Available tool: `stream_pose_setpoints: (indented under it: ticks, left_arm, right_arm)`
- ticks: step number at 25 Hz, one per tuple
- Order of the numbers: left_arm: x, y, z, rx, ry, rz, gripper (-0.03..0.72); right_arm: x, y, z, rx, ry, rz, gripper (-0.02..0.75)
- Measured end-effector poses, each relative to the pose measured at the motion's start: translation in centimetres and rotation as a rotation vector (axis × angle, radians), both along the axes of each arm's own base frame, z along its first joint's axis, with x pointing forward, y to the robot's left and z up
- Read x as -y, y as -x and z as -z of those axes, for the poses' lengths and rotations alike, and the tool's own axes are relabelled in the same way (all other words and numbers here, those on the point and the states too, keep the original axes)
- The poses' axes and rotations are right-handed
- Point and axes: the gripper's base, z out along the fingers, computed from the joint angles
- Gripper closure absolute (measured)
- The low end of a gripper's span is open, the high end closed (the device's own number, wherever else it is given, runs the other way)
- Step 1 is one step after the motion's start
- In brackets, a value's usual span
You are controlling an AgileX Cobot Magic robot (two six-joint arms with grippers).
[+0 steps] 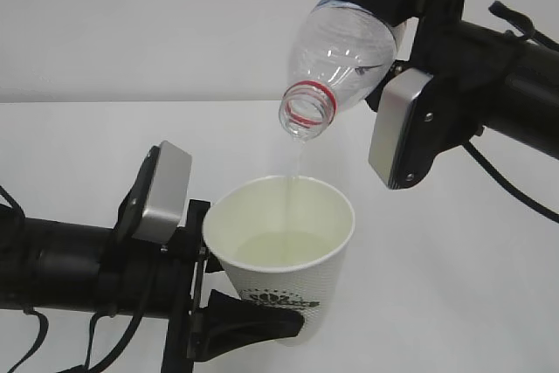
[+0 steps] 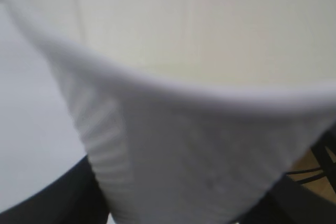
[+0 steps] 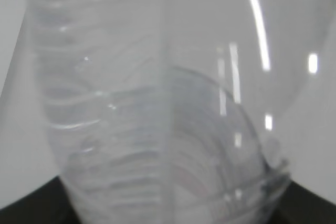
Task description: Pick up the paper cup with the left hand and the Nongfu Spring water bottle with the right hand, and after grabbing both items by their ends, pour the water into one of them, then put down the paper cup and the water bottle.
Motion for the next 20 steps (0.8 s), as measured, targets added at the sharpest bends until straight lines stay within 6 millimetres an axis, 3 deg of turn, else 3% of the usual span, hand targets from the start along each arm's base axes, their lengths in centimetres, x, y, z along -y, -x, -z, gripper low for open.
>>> stream_pose_setpoints:
  ticks: [20]
  left_arm:
    - [0.00,0.00,0.00,0.000,0.000,0.000,0.229]
  right_arm:
    - [-0.01,0.02,-0.05,0.004,-0.004,-0.002,0.287]
